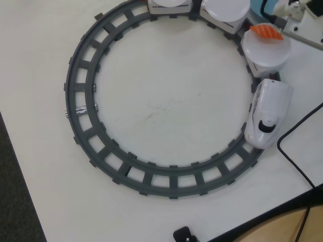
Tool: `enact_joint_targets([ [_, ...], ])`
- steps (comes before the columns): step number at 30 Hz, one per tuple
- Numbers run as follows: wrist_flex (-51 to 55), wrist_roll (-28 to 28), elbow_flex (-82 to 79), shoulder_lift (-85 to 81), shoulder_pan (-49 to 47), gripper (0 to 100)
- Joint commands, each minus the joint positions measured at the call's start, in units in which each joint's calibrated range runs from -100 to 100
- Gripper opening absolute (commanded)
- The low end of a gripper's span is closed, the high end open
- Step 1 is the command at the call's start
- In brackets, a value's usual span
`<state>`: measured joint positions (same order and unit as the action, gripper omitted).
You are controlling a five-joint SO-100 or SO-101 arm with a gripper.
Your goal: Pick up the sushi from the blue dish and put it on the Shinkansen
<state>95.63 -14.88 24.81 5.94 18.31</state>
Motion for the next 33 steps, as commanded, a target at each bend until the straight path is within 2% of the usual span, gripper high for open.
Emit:
enact_joint_targets([
  [1, 0.4, -1.0, 0.5, -3.5, -0.9, 2],
  [33, -1.4, -1.1, -11.5, -4.3, -4.3, 2],
])
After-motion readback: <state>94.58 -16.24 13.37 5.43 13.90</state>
